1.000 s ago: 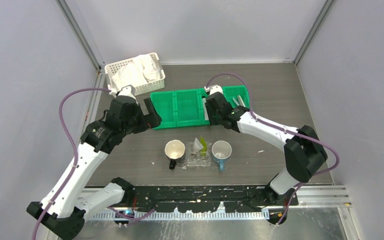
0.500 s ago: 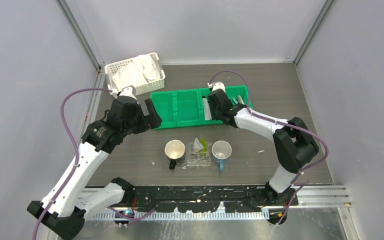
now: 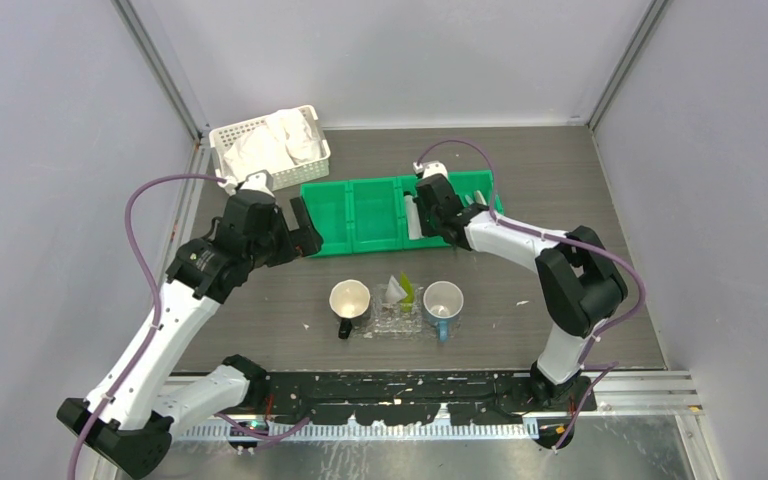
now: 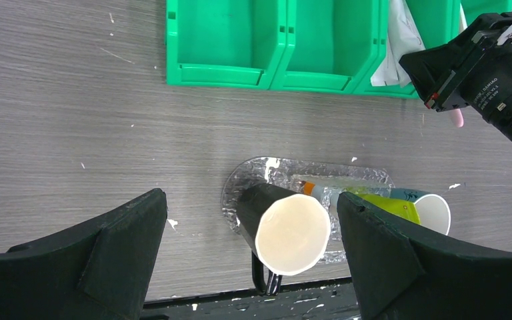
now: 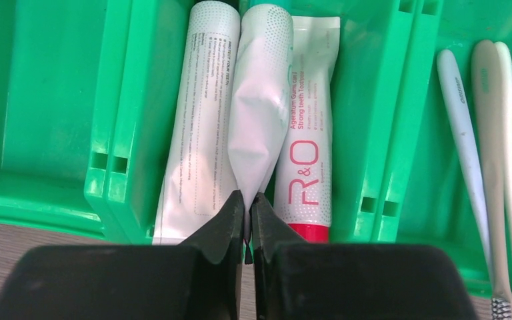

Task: Prepare toiletry sets of a toothbrush and toothpaste on the tray

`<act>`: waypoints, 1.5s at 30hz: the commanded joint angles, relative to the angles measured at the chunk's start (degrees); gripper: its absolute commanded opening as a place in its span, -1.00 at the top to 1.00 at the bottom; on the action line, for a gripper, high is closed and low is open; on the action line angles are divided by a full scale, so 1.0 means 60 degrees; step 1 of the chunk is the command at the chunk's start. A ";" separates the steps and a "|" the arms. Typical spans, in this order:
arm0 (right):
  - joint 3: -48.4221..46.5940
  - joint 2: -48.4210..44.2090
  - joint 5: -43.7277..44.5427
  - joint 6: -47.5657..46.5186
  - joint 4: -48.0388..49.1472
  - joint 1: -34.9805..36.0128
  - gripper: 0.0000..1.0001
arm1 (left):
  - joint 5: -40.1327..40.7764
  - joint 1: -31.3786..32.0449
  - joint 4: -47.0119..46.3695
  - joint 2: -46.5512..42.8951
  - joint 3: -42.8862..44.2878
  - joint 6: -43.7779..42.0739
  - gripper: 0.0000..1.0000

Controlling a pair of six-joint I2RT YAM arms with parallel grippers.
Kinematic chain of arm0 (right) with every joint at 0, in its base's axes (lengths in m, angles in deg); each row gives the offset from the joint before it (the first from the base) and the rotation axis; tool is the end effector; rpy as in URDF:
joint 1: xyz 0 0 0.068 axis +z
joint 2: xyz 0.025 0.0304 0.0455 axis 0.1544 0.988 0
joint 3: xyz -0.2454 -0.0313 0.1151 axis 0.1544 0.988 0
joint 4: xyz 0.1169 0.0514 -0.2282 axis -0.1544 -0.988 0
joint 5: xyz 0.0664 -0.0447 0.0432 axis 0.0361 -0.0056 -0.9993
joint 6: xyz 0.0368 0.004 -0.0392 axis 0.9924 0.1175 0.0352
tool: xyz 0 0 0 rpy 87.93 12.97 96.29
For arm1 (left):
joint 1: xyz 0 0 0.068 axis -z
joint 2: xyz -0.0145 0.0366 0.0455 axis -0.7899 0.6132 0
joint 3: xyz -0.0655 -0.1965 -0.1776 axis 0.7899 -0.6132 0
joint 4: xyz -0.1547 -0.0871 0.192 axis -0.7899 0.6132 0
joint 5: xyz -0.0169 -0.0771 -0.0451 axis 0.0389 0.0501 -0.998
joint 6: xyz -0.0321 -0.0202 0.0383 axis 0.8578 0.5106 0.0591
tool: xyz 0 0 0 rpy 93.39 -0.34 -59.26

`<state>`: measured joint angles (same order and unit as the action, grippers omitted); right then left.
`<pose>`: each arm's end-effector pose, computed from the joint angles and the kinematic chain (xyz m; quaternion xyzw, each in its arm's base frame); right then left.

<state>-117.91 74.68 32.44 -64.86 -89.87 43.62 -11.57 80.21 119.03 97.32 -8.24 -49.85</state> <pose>0.3181 0.2081 0.2047 -0.1187 0.9065 0.0304 0.4041 0.1617 -0.0792 0.3646 -0.1179 0.8994 -0.1618 0.3885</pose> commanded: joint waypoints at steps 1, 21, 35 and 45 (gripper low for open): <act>-0.0292 -0.0317 -0.0022 0.0090 0.0252 -0.0037 0.84 | -0.0059 -0.0086 -0.0432 -0.0005 -0.0014 -0.0144 -1.00; -0.3125 -0.4784 -0.2670 0.0742 -0.5928 0.1321 0.96 | -0.2503 -0.0102 -0.1889 0.1378 0.2096 0.0705 -1.00; -0.2974 -0.5138 -0.1366 0.1568 -0.5960 0.4763 0.98 | -0.3506 -0.0088 -0.2734 0.2846 0.2691 0.1270 -0.79; -0.5092 -0.4330 -0.0428 0.0543 -0.6238 0.4746 0.98 | -0.3645 0.0346 -0.3154 0.1738 0.0643 0.1538 -0.51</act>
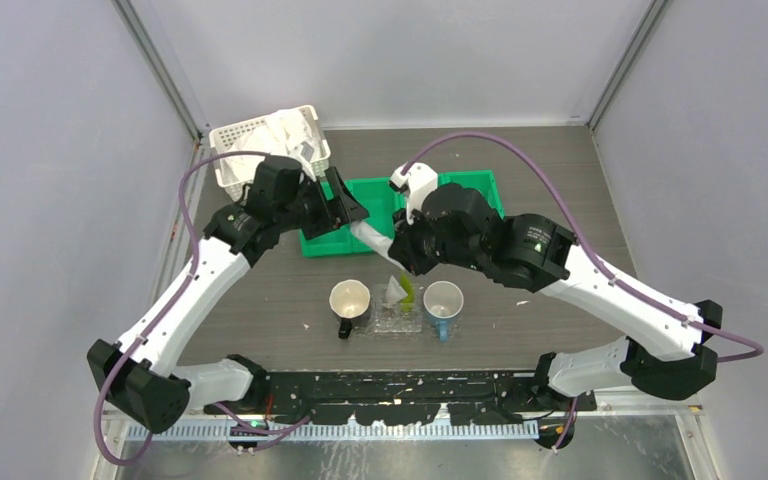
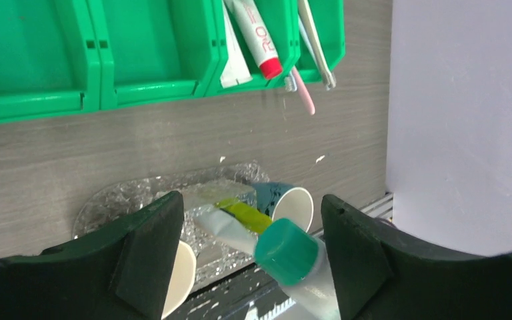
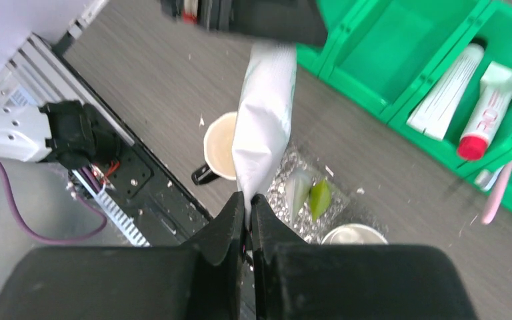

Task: Prepare toiletry sets of a toothbrush and toothpaste on the tray

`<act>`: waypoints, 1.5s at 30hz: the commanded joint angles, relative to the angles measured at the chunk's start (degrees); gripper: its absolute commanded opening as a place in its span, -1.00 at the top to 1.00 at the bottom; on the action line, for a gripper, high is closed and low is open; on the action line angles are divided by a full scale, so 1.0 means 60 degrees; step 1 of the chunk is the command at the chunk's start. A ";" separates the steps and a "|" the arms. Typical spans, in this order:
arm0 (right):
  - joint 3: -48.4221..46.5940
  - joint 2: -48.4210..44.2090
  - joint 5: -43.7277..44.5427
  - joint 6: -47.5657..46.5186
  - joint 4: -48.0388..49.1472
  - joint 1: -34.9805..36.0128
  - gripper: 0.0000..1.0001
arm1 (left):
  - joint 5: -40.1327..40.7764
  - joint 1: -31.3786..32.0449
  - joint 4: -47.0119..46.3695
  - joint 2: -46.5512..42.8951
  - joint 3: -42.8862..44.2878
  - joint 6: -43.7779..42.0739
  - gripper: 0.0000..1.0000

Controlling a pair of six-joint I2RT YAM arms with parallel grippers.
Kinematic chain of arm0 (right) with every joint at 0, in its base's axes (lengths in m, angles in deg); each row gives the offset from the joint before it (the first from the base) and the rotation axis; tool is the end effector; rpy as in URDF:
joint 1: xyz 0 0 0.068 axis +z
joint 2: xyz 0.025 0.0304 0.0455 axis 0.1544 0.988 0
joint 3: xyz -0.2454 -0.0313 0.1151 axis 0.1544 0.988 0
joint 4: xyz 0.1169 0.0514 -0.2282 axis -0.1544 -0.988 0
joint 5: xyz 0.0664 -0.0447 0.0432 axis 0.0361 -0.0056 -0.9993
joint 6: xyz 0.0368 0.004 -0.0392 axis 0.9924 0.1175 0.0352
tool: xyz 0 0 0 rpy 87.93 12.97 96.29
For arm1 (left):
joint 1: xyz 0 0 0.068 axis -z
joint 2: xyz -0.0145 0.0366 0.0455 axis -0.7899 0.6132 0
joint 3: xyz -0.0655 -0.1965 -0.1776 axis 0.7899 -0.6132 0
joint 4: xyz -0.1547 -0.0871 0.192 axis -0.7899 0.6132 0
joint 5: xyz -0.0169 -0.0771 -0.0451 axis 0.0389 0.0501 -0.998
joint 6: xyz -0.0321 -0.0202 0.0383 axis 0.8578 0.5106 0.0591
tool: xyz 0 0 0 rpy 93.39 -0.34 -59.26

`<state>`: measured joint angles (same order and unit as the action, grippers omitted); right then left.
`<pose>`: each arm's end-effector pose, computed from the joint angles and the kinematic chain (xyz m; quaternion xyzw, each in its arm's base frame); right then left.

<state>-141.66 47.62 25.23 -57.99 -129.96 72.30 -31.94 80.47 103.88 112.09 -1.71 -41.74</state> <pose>0.1197 0.2260 0.4293 -0.2915 0.8304 0.2556 0.4003 0.2267 -0.1294 0.3726 -0.0972 0.8750 -0.3486 0.3215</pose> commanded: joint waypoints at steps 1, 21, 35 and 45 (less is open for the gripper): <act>-0.1332 0.0304 0.0805 -0.0702 0.0449 -0.0088 0.98 | -0.0246 0.0407 -0.0723 -0.0832 -0.0654 0.0233 -0.50; -0.2126 -0.0105 -0.0096 -0.0371 -0.0343 -0.0546 0.98 | 0.1235 0.0350 0.0549 -0.1702 -0.0425 -0.0512 -0.59; -0.3866 -0.0519 -0.2047 -0.0248 -0.4694 -0.0432 0.98 | 0.2527 0.0132 0.2091 -0.2436 0.0500 -0.1123 -0.74; -0.2778 -0.0152 -0.0287 -0.0035 -0.5617 0.0292 0.98 | 0.2524 0.0133 0.2210 -0.2567 0.0403 -0.1085 -0.74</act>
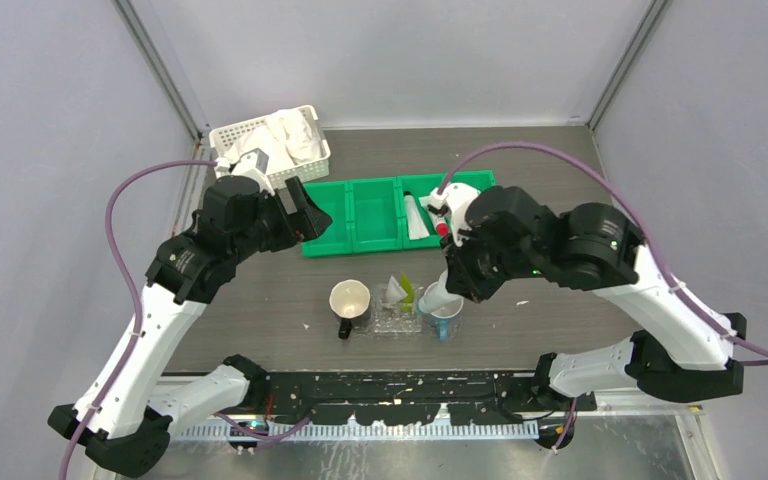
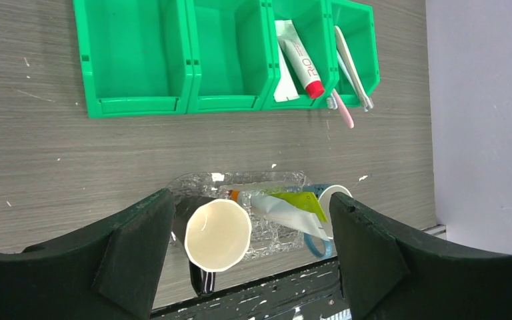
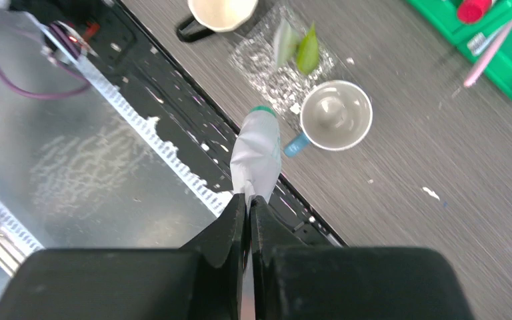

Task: Prepare toiletry sets of a toothbrush and toothpaste on the tray

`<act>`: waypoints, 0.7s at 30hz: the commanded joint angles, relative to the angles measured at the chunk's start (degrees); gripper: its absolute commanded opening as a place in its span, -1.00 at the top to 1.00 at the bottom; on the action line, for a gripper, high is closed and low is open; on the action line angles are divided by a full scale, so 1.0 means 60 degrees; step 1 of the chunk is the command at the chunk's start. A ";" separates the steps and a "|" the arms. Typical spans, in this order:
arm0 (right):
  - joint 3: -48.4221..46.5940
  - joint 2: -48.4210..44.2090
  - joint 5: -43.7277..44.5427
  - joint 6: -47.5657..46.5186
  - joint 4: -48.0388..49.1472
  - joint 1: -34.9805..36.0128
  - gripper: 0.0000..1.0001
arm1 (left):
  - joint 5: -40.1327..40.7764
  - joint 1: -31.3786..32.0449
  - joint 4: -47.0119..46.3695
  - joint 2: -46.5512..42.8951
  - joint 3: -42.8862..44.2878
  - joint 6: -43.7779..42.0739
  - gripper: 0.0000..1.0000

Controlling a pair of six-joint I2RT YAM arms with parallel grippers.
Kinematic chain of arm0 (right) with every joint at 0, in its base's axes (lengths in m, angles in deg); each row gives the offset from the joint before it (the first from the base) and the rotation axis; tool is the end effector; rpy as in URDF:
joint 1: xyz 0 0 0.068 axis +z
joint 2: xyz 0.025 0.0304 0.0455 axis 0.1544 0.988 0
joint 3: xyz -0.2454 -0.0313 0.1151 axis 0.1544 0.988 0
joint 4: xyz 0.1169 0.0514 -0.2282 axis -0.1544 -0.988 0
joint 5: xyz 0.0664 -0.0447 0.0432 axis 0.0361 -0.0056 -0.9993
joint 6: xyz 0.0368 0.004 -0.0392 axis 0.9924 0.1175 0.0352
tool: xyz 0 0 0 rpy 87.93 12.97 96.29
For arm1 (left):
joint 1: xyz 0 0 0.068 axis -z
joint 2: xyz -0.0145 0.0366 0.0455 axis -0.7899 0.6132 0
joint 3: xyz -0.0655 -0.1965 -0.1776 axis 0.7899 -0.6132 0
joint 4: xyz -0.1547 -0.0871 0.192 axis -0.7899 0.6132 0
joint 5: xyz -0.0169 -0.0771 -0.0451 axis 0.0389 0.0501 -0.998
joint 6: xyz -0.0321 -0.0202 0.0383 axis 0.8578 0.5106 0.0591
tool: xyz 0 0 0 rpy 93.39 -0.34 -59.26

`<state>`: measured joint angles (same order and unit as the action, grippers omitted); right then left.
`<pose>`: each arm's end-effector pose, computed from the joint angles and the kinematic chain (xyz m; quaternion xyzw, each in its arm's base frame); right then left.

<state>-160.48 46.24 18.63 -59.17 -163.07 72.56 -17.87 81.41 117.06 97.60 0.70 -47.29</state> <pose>0.0805 0.1586 0.4767 -0.3487 0.8614 0.2236 0.2939 0.1534 -0.0834 0.4148 -0.1043 0.8608 -0.2645 0.4220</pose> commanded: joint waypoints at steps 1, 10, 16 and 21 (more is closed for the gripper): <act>0.0569 0.0026 0.0908 0.0211 0.0052 0.0297 0.98 | 0.0177 -0.0024 0.0000 -0.0167 -0.0036 -0.0160 -0.74; 0.3316 -0.0298 0.2620 0.0238 0.2226 0.1003 0.98 | 0.0148 -0.0024 -0.0051 -0.0263 -0.0288 -0.0131 -0.74; 0.3558 0.0169 0.2815 0.0091 0.2824 0.1131 0.98 | 0.0255 -0.0024 0.0045 -0.0372 -0.0360 -0.0196 -0.74; 0.3414 0.0465 0.2665 0.0062 0.2930 0.1190 0.98 | 0.0294 -0.0024 0.0061 -0.0396 -0.0418 -0.0204 -0.74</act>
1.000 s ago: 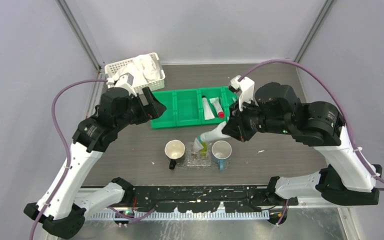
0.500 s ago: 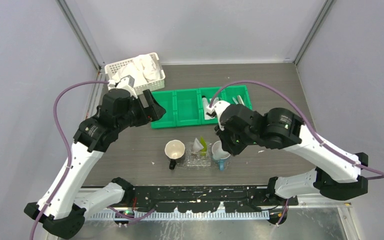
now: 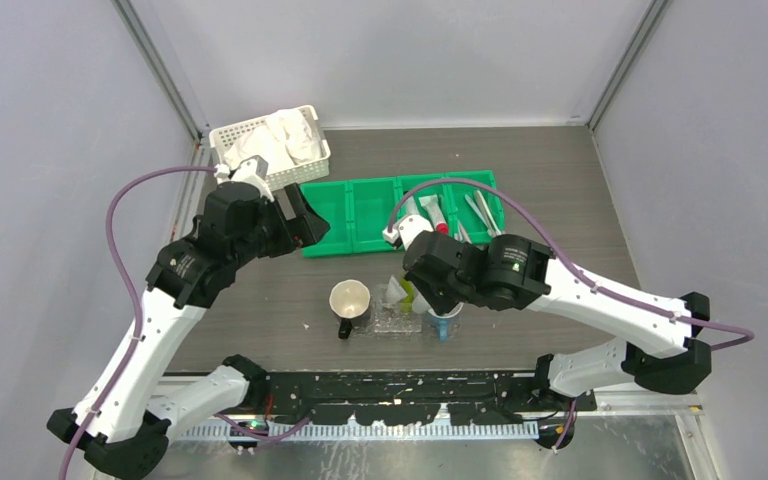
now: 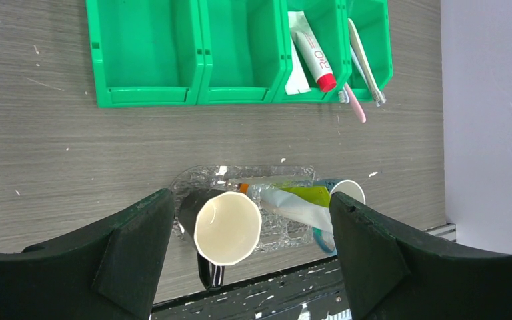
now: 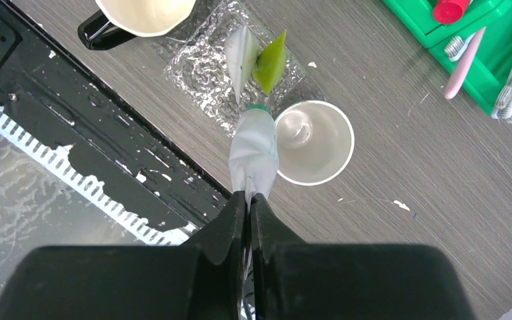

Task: Prepare toiletry sets of a toothbrush and toothpaste on the tray

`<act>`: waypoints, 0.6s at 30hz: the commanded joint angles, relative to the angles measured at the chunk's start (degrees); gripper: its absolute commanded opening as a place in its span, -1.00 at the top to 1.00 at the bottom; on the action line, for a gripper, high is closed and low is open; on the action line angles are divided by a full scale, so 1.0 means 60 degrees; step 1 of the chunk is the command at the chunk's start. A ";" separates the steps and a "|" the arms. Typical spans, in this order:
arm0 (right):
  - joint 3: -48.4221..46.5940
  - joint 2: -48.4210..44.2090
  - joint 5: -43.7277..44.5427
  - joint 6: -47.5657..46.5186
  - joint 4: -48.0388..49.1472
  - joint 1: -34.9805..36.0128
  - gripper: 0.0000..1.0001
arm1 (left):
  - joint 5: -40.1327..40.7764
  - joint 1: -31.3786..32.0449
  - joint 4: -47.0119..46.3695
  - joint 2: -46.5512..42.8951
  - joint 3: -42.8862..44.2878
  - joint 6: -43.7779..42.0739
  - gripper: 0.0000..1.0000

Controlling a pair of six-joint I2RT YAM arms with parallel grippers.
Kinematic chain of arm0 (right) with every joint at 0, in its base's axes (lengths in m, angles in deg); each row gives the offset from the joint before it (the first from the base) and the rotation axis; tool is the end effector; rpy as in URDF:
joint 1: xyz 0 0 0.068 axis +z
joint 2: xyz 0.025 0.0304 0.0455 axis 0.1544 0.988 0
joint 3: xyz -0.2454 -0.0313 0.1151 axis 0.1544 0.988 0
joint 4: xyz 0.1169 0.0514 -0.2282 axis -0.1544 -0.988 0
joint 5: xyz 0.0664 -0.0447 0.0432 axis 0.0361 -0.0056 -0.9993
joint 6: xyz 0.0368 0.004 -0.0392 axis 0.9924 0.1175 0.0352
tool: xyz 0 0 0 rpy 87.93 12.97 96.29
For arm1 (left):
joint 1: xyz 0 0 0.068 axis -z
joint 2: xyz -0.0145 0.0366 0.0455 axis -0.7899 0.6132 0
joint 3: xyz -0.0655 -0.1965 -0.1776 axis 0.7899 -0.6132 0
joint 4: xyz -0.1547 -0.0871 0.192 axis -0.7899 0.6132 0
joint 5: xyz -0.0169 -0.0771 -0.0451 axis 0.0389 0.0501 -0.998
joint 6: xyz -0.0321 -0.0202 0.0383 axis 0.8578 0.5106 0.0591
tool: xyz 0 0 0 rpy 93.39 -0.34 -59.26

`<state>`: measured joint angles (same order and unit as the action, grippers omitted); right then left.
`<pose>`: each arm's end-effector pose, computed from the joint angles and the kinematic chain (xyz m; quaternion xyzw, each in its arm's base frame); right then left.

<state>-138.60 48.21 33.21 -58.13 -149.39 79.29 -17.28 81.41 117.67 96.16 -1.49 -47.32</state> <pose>0.0885 0.2168 0.3860 -0.3682 0.8739 0.0950 0.3027 0.1493 -0.0806 0.4060 -0.1069 0.8663 -0.2546 0.4162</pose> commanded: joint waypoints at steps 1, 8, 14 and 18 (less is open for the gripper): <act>-0.0262 0.0188 0.0213 -0.0121 0.0651 0.0076 0.98 | 0.0188 -0.0024 -0.0045 -0.0162 -0.0067 -0.0193 -0.74; -0.0084 0.0301 0.0043 -0.0118 0.0812 0.0105 0.98 | 0.0167 -0.0024 -0.0118 -0.0170 -0.0178 -0.0178 -0.74; -0.0107 0.0381 -0.0117 -0.0126 0.0884 0.0116 0.98 | 0.0179 -0.0031 -0.0144 -0.0192 -0.0240 -0.0178 -0.74; -0.0047 0.0483 -0.0230 -0.0125 0.0940 0.0128 0.98 | 0.0181 -0.0032 -0.0152 -0.0229 -0.0302 -0.0174 -0.74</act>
<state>-138.58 50.70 32.18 -58.37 -146.70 79.67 -17.26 81.41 117.83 95.98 -2.74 -47.47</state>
